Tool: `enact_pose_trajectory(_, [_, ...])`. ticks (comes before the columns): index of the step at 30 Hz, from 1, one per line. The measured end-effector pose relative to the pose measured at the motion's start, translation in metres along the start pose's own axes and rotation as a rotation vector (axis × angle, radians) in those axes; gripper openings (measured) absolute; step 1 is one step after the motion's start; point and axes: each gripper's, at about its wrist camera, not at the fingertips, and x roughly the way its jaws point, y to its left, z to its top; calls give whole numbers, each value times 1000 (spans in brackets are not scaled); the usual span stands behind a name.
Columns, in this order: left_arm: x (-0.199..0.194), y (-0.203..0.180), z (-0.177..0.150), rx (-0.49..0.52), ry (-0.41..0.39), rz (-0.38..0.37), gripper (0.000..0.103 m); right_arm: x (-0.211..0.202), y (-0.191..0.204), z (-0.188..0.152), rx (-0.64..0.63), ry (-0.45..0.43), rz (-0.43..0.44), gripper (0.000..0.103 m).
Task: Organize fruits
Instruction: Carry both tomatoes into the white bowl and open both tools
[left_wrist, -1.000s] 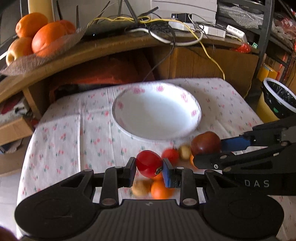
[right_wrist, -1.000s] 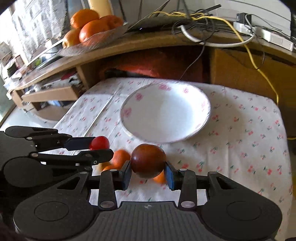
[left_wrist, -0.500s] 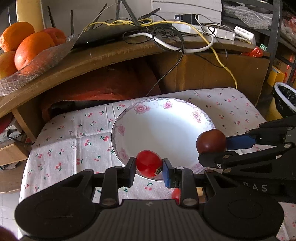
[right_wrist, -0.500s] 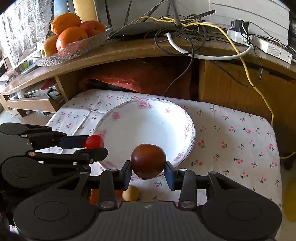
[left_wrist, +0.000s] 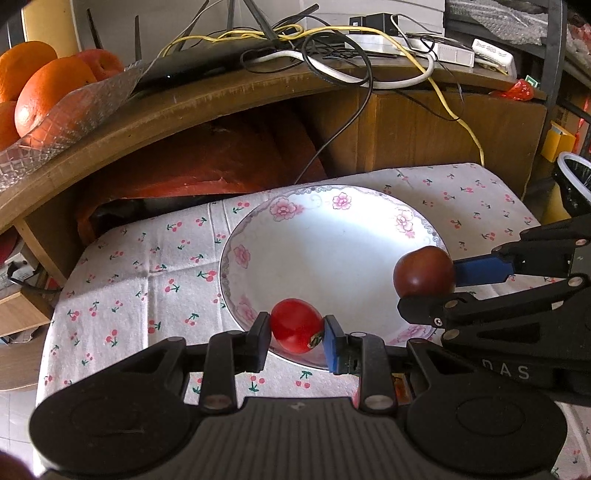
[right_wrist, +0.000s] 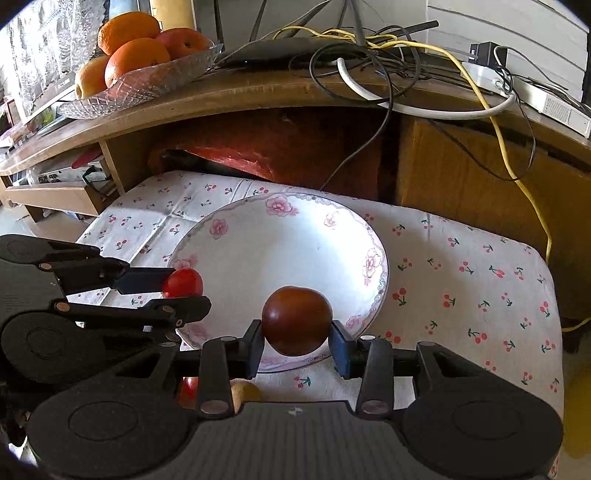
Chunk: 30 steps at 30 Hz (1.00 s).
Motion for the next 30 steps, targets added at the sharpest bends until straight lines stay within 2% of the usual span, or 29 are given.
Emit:
enact_pose_trajectory(14, [0,1,1,2,-4,17,38,3,0,0,-4,-7,-8,37])
enact_pose_trajectory(19, [0,1,1,3,-7,30,42,3,0,1,-3,-10,-10,38])
enact_pose_trajectory(30, [-5,3,1,-3,-25,31,48,-5,-3,3,4,-46,-16,45])
